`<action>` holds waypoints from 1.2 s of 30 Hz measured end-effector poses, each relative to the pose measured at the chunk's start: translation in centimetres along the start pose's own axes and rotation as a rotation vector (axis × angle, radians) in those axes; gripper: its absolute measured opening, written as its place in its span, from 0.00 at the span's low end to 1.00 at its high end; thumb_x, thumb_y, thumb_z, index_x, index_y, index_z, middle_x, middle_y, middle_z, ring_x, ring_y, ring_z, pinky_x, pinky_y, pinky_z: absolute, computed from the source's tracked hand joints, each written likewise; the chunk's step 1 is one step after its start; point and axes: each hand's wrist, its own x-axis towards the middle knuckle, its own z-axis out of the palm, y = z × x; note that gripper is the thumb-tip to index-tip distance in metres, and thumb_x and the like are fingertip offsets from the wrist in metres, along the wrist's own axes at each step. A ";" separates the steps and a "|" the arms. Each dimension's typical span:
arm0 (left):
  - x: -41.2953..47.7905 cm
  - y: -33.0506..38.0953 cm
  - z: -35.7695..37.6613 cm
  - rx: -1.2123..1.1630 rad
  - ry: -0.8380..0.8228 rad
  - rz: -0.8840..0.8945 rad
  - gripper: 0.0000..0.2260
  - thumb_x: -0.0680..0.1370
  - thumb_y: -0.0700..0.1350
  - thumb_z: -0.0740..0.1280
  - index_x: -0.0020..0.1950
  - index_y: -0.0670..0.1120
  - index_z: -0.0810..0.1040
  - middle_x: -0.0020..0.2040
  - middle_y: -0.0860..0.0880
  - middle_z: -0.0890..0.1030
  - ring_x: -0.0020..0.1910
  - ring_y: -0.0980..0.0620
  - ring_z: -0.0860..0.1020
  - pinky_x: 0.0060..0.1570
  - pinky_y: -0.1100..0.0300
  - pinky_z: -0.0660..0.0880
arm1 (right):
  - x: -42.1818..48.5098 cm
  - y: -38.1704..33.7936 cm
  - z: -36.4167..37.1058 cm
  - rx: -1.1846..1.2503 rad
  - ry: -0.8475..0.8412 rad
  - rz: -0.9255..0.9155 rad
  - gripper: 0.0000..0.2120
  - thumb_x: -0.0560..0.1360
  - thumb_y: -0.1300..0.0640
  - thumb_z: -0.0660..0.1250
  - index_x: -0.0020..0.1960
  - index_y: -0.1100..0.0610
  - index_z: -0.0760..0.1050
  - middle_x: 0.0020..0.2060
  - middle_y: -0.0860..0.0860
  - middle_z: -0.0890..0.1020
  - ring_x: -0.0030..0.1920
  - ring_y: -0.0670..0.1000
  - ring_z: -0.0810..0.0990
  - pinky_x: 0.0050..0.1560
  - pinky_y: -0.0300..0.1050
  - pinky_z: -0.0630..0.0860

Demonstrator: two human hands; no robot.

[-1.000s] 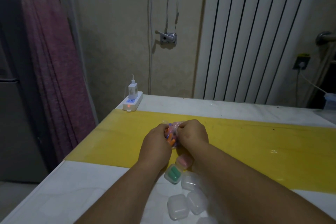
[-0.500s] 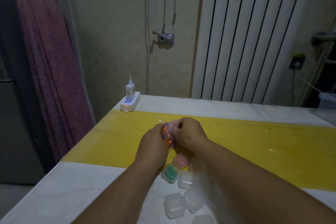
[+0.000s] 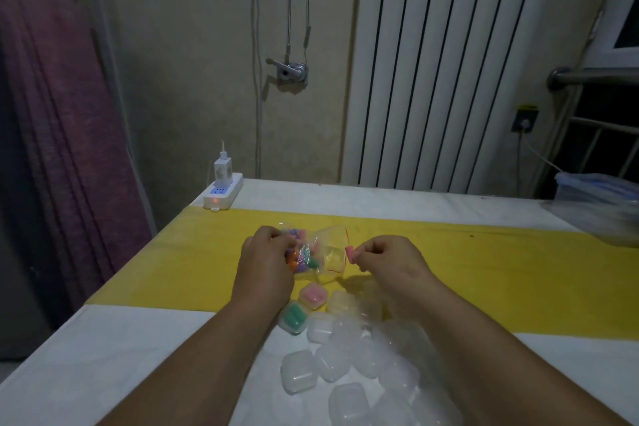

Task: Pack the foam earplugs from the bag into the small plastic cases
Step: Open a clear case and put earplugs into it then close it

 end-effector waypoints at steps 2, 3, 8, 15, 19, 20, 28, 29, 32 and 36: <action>0.0 0.7 -0.7 0.023 0.103 0.036 0.14 0.75 0.37 0.68 0.59 0.48 0.82 0.56 0.49 0.76 0.54 0.50 0.72 0.47 0.67 0.68 | -1.2 0.2 -0.9 0.077 -0.039 0.012 0.10 0.75 0.60 0.69 0.35 0.55 0.81 0.39 0.53 0.83 0.34 0.46 0.75 0.34 0.40 0.66; -0.2 1.2 -1.2 -0.055 0.151 0.047 0.13 0.75 0.38 0.68 0.57 0.49 0.83 0.54 0.50 0.77 0.53 0.51 0.73 0.49 0.63 0.70 | -1.7 0.3 -1.3 0.094 -0.061 0.010 0.11 0.75 0.60 0.68 0.34 0.54 0.80 0.40 0.55 0.84 0.29 0.42 0.72 0.32 0.38 0.64; -1.8 4.3 -2.2 -0.710 -0.234 -0.024 0.10 0.77 0.37 0.69 0.48 0.53 0.84 0.40 0.56 0.82 0.38 0.62 0.78 0.42 0.63 0.76 | -3.1 0.5 -1.5 0.112 -0.103 -0.062 0.09 0.75 0.54 0.70 0.37 0.56 0.81 0.31 0.48 0.77 0.23 0.41 0.66 0.28 0.37 0.62; -2.1 4.5 -2.1 -0.866 -0.405 -0.092 0.04 0.73 0.35 0.73 0.42 0.43 0.83 0.31 0.48 0.81 0.28 0.57 0.76 0.31 0.58 0.73 | -3.3 0.8 -1.2 0.170 -0.198 -0.096 0.07 0.74 0.58 0.71 0.38 0.56 0.81 0.29 0.48 0.74 0.26 0.46 0.66 0.26 0.37 0.63; -2.5 4.7 -2.0 -0.959 -0.401 -0.138 0.04 0.73 0.33 0.71 0.44 0.39 0.78 0.33 0.45 0.82 0.30 0.50 0.76 0.32 0.59 0.71 | -3.5 0.9 -1.6 0.326 -0.177 0.001 0.06 0.70 0.68 0.74 0.45 0.61 0.81 0.33 0.52 0.78 0.31 0.47 0.74 0.31 0.36 0.73; -2.5 4.7 -2.0 -0.973 -0.386 -0.159 0.05 0.74 0.32 0.71 0.46 0.40 0.78 0.35 0.45 0.83 0.33 0.47 0.77 0.34 0.55 0.73 | -3.4 1.0 -1.8 0.394 -0.148 0.036 0.09 0.69 0.72 0.73 0.46 0.62 0.80 0.34 0.54 0.78 0.33 0.49 0.76 0.32 0.36 0.76; -2.2 4.4 -2.1 -0.965 -0.319 -0.230 0.04 0.71 0.31 0.73 0.42 0.34 0.79 0.35 0.40 0.81 0.34 0.47 0.80 0.42 0.44 0.76 | -3.2 1.2 -1.9 0.299 0.047 -0.056 0.08 0.69 0.72 0.71 0.41 0.60 0.82 0.40 0.54 0.85 0.35 0.46 0.79 0.33 0.31 0.73; -2.2 4.5 -2.3 -0.967 -0.317 -0.224 0.06 0.70 0.32 0.74 0.43 0.33 0.79 0.34 0.39 0.79 0.33 0.46 0.78 0.39 0.47 0.74 | -3.1 1.3 -1.9 0.234 0.055 -0.095 0.09 0.70 0.69 0.72 0.41 0.56 0.83 0.40 0.51 0.85 0.37 0.46 0.80 0.36 0.33 0.74; -2.4 4.6 -2.5 -0.907 -0.327 -0.161 0.09 0.68 0.37 0.77 0.43 0.35 0.81 0.35 0.36 0.78 0.32 0.46 0.74 0.34 0.53 0.73 | -3.0 1.5 -1.6 0.076 0.051 -0.181 0.13 0.73 0.64 0.71 0.42 0.46 0.83 0.43 0.44 0.86 0.45 0.42 0.83 0.48 0.38 0.78; -2.5 4.7 -2.6 -0.821 -0.319 -0.117 0.06 0.69 0.37 0.76 0.43 0.38 0.81 0.34 0.49 0.83 0.32 0.54 0.80 0.31 0.61 0.79 | -2.9 1.4 -1.2 0.044 0.028 -0.239 0.11 0.75 0.66 0.70 0.51 0.53 0.84 0.48 0.47 0.82 0.45 0.40 0.81 0.46 0.28 0.75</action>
